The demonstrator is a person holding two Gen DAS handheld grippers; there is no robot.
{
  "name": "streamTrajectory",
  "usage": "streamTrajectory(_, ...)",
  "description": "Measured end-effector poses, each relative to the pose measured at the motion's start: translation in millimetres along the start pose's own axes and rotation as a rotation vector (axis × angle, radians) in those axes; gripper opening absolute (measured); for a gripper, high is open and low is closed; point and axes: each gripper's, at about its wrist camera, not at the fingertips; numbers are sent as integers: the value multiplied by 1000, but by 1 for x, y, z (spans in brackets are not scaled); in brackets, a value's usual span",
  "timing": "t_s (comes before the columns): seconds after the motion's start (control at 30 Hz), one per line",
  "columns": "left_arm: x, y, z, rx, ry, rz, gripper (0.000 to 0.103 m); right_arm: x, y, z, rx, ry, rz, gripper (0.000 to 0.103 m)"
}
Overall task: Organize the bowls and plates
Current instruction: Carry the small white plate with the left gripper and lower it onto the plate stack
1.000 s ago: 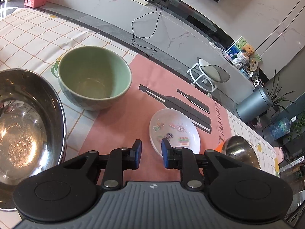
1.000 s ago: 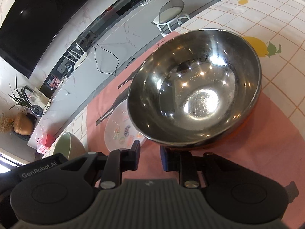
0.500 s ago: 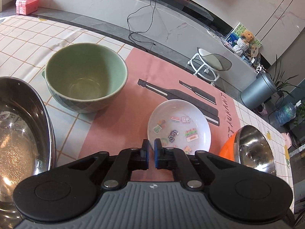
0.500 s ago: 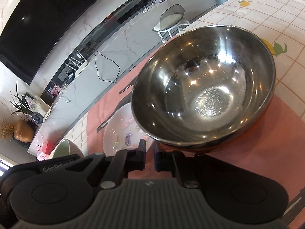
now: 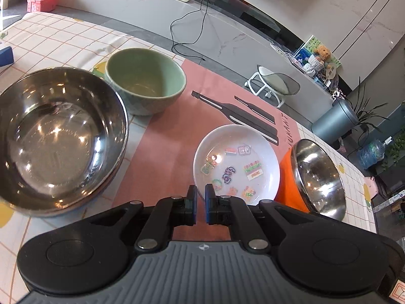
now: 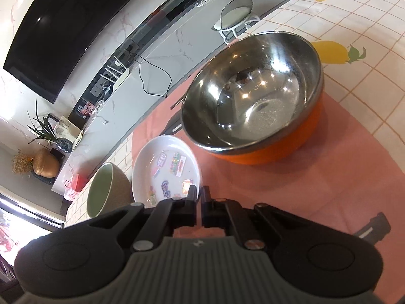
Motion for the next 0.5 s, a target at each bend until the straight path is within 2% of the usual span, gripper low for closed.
streamTrajectory(0.1,-15,11,5,-17,9,-19,12,-15,7,0,-10,-14,15,0)
streamTrajectory(0.23,-34,24,13,-39,20,-34,29,-33,20,-4,-17,-27,48,0)
streamTrajectory(0.37,-44,36,21,-36,-4,-29,30,-51,35,-16,-10,-35,77,0)
streamTrajectory(0.5,-49,49,28,-34,15,-3,28,-66,44,-24,23,-57,103,0)
Point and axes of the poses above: each gripper's, at about its wrist camera, not at the fingertips, and x roughly the way its jaws point, z to its left, y to its underside, and after that the axes turned 2 degrees about -y, right-handed
